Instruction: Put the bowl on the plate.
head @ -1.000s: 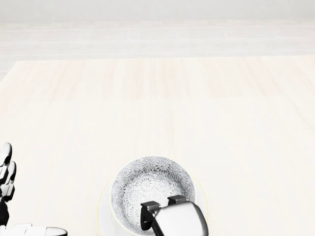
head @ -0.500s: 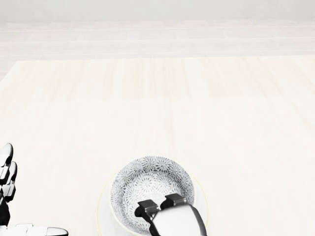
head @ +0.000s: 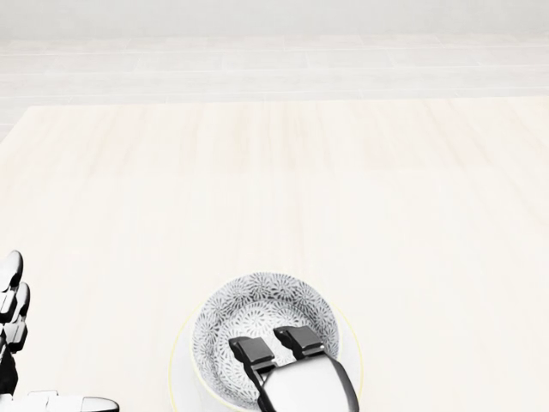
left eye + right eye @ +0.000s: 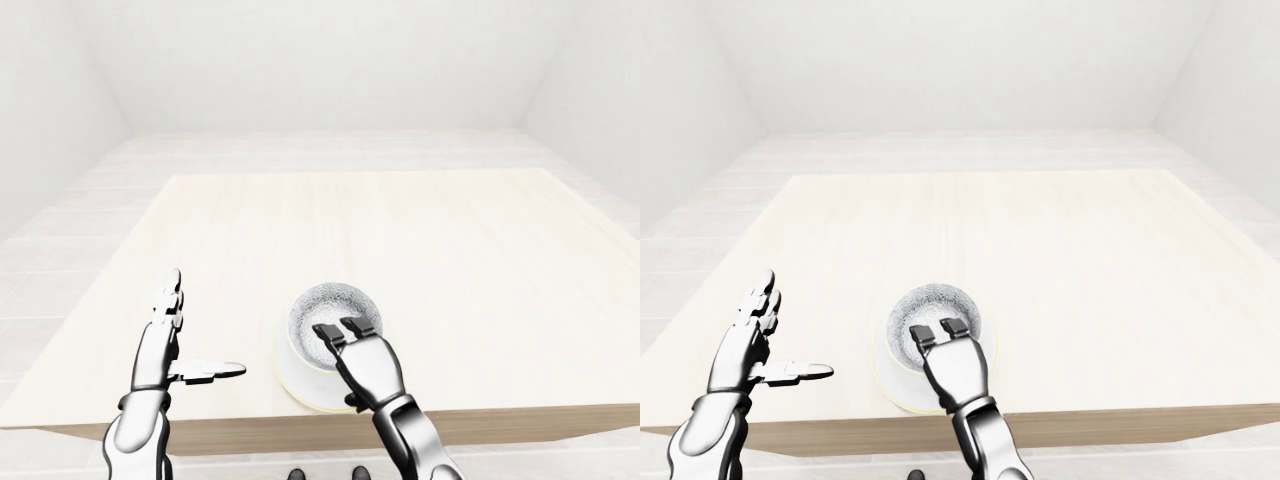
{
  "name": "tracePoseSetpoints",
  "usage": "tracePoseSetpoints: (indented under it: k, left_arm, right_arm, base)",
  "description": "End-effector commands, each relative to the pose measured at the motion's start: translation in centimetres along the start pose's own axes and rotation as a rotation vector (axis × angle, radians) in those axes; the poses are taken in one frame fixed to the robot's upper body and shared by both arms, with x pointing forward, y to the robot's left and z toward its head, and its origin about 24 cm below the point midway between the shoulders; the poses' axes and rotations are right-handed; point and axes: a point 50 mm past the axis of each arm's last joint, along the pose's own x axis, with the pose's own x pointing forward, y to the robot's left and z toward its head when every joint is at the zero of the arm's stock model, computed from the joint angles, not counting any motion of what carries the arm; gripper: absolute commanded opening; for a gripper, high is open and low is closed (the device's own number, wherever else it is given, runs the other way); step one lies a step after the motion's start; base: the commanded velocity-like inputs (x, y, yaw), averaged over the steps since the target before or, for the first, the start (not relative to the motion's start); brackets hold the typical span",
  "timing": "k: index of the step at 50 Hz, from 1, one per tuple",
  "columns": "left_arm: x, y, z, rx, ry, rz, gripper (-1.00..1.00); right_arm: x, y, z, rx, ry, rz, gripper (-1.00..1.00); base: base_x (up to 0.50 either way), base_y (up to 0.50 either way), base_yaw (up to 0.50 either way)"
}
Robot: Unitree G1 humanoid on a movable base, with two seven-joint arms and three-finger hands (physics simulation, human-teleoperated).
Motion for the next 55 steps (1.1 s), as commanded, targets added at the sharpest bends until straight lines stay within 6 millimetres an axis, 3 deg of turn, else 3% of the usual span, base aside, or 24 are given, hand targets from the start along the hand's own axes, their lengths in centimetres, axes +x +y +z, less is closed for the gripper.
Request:
tracePoseSetpoints:
  k: [1,36,42,48,55]
  left_arm:
    - [0.0,0.0,0.0,0.001,0.0,0.001,1.0]
    - [0.4,0.1,0.9,0.01,-0.016,-0.001,1.0]
    - [0.4,0.0,0.7,0.005,-0.011,-0.002,1.0]
    - [0.1,0.0,0.4,0.006,-0.006,0.001,1.0]
    - [0.0,0.2,0.3,0.005,-0.005,0.005,1.0]
  right_arm:
    - [-0.3,-0.3,0.1,-0.014,-0.005,0.017,0.49]
    - [-3.0,-6.4,-1.2,-0.098,0.062,-0.053,0.52]
    - [-3.2,-6.7,-1.7,-0.089,0.088,-0.063,0.52]
    - [-3.5,-7.8,-2.4,-0.091,0.126,-0.086,0.69]
    - [-3.8,-8.2,-3.2,-0.076,0.169,-0.103,0.69]
  base:
    - [0.0,0.0,0.0]
    - [0.0,0.0,0.0]
    - [0.0,0.0,0.0]
    - [0.0,0.0,0.0]
    - [0.0,0.0,0.0]
